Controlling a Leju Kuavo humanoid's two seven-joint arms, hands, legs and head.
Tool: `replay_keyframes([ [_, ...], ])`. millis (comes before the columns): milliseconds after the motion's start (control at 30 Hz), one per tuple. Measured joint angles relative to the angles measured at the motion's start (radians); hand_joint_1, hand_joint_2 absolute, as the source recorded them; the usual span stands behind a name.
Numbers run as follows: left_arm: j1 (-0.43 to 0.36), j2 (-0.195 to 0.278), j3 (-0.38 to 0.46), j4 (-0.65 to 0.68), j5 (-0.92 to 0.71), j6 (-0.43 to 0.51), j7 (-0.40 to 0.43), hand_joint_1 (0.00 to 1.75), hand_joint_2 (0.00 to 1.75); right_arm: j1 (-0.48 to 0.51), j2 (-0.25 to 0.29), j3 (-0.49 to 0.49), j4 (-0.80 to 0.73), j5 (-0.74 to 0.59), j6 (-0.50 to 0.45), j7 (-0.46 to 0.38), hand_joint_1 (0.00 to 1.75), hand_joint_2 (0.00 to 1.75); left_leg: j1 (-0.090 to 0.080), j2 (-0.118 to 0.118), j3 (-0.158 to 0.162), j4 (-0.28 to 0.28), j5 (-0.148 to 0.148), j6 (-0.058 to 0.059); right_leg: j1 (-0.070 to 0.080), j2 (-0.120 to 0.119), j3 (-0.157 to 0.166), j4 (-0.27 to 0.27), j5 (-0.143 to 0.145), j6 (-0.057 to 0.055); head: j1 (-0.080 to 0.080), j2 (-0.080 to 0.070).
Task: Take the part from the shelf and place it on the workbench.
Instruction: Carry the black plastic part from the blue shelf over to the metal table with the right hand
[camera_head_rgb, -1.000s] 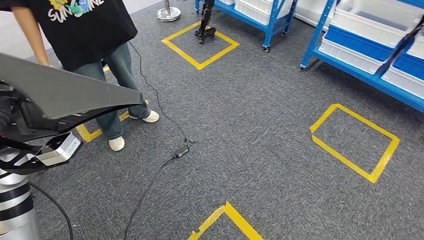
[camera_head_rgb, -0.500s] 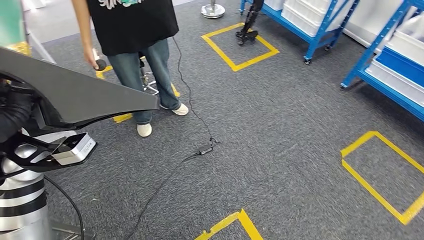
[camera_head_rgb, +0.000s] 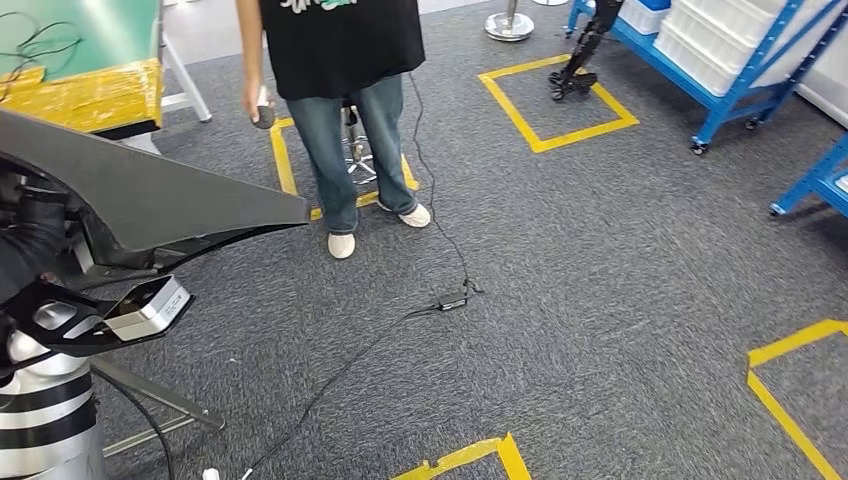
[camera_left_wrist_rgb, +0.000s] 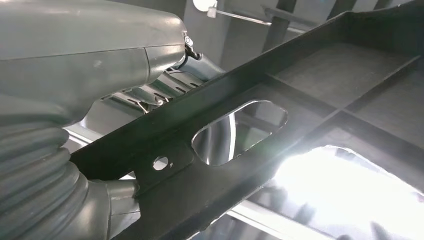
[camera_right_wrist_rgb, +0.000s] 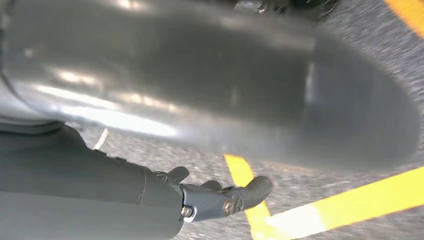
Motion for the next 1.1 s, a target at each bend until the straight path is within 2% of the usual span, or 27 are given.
replay_keyframes([
  [67,0.001,0.001,0.008,-0.006,-0.001,0.000,0.000,1.75,1.75,-0.005,0.026,0.000,-0.027,-0.009,-0.007,-0.026,0.00,0.00,-0.006,0.047,0.076,-0.135,0.050,0.006,0.006,-0.025,0.006,0.001,-0.006,0.003,0.001,0.000],
  [100,0.001,0.002,0.012,-0.009,-0.003,0.000,0.000,1.75,1.75,-0.008,0.037,0.000,-0.040,-0.011,-0.007,-0.037,0.00,0.00,-0.012,0.066,0.103,-0.183,0.063,0.012,0.010,-0.037,0.008,0.001,-0.009,0.007,0.002,0.000],
  [133,0.000,0.002,0.015,-0.011,-0.007,0.000,0.000,1.75,1.75,-0.010,0.047,0.000,-0.051,-0.012,-0.006,-0.048,0.00,0.00,-0.018,0.075,0.114,-0.205,0.065,0.018,0.012,-0.047,0.010,0.001,-0.012,0.011,0.003,0.000],
  [200,0.000,0.005,0.022,-0.014,-0.014,0.000,0.000,1.75,1.75,-0.017,0.062,0.000,-0.070,-0.014,-0.003,-0.071,0.00,0.00,-0.026,0.052,0.114,-0.212,0.066,0.032,0.013,-0.070,0.016,-0.001,-0.016,0.020,0.004,0.000],
  [233,0.000,0.007,0.026,-0.018,-0.015,0.000,0.000,1.75,1.75,-0.021,0.069,0.000,-0.080,-0.014,-0.001,-0.082,0.00,0.00,-0.025,0.038,0.117,-0.218,0.069,0.038,0.011,-0.064,0.015,0.002,-0.021,0.024,0.004,0.000],
  [267,0.001,0.008,0.029,-0.022,-0.015,0.000,0.001,1.75,1.75,-0.022,0.074,0.001,-0.090,-0.014,0.000,-0.093,0.00,0.00,-0.022,0.025,0.120,-0.225,0.073,0.046,0.009,-0.043,0.009,0.016,-0.029,0.027,0.004,0.000],
  [333,0.001,0.010,0.033,-0.029,-0.013,0.001,0.001,1.75,1.75,-0.023,0.083,0.001,-0.107,-0.013,0.000,-0.108,0.00,0.00,-0.013,0.001,0.123,-0.234,0.080,0.056,0.005,0.026,-0.038,0.109,-0.070,0.026,0.008,0.000],
  [367,0.002,0.010,0.034,-0.030,-0.012,0.001,0.001,1.75,1.75,-0.022,0.086,0.002,-0.114,-0.010,0.000,-0.113,0.00,0.00,-0.011,-0.012,0.121,-0.234,0.081,0.059,0.005,0.049,-0.074,0.177,-0.096,0.023,0.010,0.000],
  [400,0.003,0.010,0.034,-0.030,-0.013,0.000,0.001,1.75,1.75,-0.021,0.088,0.005,-0.121,-0.005,-0.001,-0.116,0.00,0.00,-0.011,-0.027,0.120,-0.234,0.082,0.060,0.004,0.060,-0.109,0.243,-0.116,0.023,0.011,0.000],
  [433,0.005,0.010,0.034,-0.030,-0.014,0.000,0.001,1.75,1.75,-0.020,0.089,0.008,-0.126,0.003,-0.004,-0.119,0.00,0.00,-0.010,-0.043,0.120,-0.234,0.082,0.060,0.002,0.064,-0.132,0.279,-0.123,0.027,0.011,0.000],
  [467,0.006,0.010,0.035,-0.030,-0.015,0.000,0.001,1.75,1.75,-0.019,0.089,0.013,-0.130,0.012,-0.008,-0.121,0.00,0.00,-0.009,-0.060,0.119,-0.233,0.083,0.058,0.000,0.066,-0.139,0.282,-0.114,0.034,0.012,0.000],
  [500,0.006,0.010,0.036,-0.030,-0.015,0.000,0.001,1.75,1.75,-0.018,0.090,0.019,-0.133,0.023,-0.016,-0.122,0.00,0.00,-0.007,-0.077,0.120,-0.233,0.084,0.057,-0.003,0.069,-0.126,0.244,-0.091,0.044,0.012,0.000],
  [533,0.006,0.010,0.037,-0.030,-0.015,0.000,0.001,1.75,1.75,-0.018,0.090,0.026,-0.135,0.034,-0.026,-0.122,0.00,0.00,-0.005,-0.093,0.119,-0.231,0.085,0.054,-0.009,0.082,-0.099,0.178,-0.058,0.055,0.012,0.000],
  [567,0.006,0.010,0.038,-0.030,-0.015,0.000,0.001,1.75,1.75,-0.018,0.090,0.034,-0.137,0.045,-0.037,-0.120,0.00,0.00,-0.003,-0.107,0.118,-0.229,0.085,0.049,-0.015,0.108,-0.070,0.109,-0.030,0.064,0.012,0.000],
  [600,0.004,0.010,0.040,-0.030,-0.015,0.000,0.001,1.75,1.75,-0.018,0.091,0.042,-0.137,0.055,-0.047,-0.116,0.00,0.00,-0.003,-0.120,0.114,-0.226,0.085,0.043,-0.020,0.132,-0.045,0.054,-0.008,0.066,0.013,0.000],
  [633,0.003,0.010,0.041,-0.030,-0.015,0.000,0.001,1.75,1.75,-0.019,0.092,0.049,-0.138,0.062,-0.055,-0.113,0.00,0.00,-0.004,-0.130,0.110,-0.223,0.086,0.037,-0.023,0.150,-0.030,0.022,0.003,0.063,0.013,0.000],
  [667,0.001,0.010,0.041,-0.031,-0.016,0.000,0.001,1.75,1.75,-0.019,0.093,0.055,-0.138,0.068,-0.063,-0.108,0.00,0.00,-0.004,-0.141,0.106,-0.223,0.088,0.031,-0.022,0.157,-0.025,0.012,0.006,0.055,0.013,0.000],
  [733,-0.001,0.010,0.042,-0.031,-0.017,0.000,0.001,1.75,1.75,-0.022,0.095,0.066,-0.137,0.076,-0.075,-0.101,0.00,0.00,0.000,-0.160,0.099,-0.227,0.093,0.020,-0.019,0.134,-0.021,0.009,0.012,0.037,0.013,0.000],
  [767,-0.002,0.010,0.044,-0.031,-0.017,0.000,0.001,1.75,1.75,-0.023,0.095,0.073,-0.136,0.078,-0.082,-0.097,0.00,0.00,0.000,-0.151,0.096,-0.224,0.091,0.016,-0.019,0.121,-0.019,0.008,0.014,0.030,0.013,0.000],
  [800,-0.004,0.010,0.046,-0.031,-0.018,0.000,0.001,1.75,1.75,-0.023,0.095,0.079,-0.135,0.080,-0.087,-0.095,0.00,0.00,-0.001,-0.125,0.087,-0.204,0.078,0.013,-0.020,0.108,-0.018,0.006,0.016,0.023,0.009,0.000],
  [867,-0.010,0.011,0.049,-0.031,-0.019,0.000,0.001,1.75,1.75,-0.022,0.093,0.089,-0.132,0.082,-0.093,-0.091,0.00,0.00,-0.003,-0.050,0.043,-0.105,0.022,0.008,-0.015,0.082,-0.017,0.004,0.016,0.012,0.000,0.000],
  [900,-0.012,0.011,0.049,-0.031,-0.019,0.000,0.001,1.75,1.75,-0.022,0.092,0.092,-0.131,0.082,-0.095,-0.090,0.00,0.00,-0.002,-0.025,0.010,-0.034,-0.013,0.007,-0.011,0.068,-0.017,0.004,0.015,0.007,-0.003,0.000],
  [933,-0.011,0.011,0.048,-0.031,-0.020,0.000,0.001,1.75,1.75,-0.021,0.091,0.095,-0.129,0.082,-0.096,-0.089,0.00,0.00,-0.001,-0.013,-0.018,0.026,-0.037,0.006,-0.008,0.052,-0.017,0.004,0.014,0.005,-0.003,0.000],
  [967,-0.010,0.011,0.048,-0.030,-0.020,0.000,0.001,1.75,1.75,-0.021,0.090,0.096,-0.128,0.082,-0.097,-0.088,0.00,0.00,-0.001,-0.008,-0.032,0.059,-0.046,0.008,-0.004,0.036,-0.018,0.004,0.013,0.003,-0.004,0.000],
  [1000,-0.010,0.011,0.048,-0.030,-0.021,0.000,0.001,1.75,1.75,-0.022,0.089,0.098,-0.128,0.082,-0.098,-0.087,0.00,0.00,-0.002,-0.005,-0.024,0.050,-0.035,0.011,-0.002,0.021,-0.017,0.004,0.012,0.002,-0.004,0.000],
  [1033,-0.010,0.011,0.049,-0.030,-0.022,0.000,0.001,1.75,1.75,-0.022,0.088,0.100,-0.126,0.082,-0.098,-0.087,0.00,0.00,-0.004,0.001,0.006,0.002,-0.009,0.016,0.000,0.007,-0.015,0.004,0.010,0.001,-0.004,0.000],
  [1100,-0.011,0.011,0.049,-0.031,-0.022,0.000,0.001,1.75,1.75,-0.024,0.088,0.104,-0.123,0.083,-0.100,-0.086,0.00,0.00,-0.014,0.045,0.088,-0.135,0.040,0.030,0.006,-0.018,-0.008,0.004,0.005,0.001,-0.003,0.000],
])
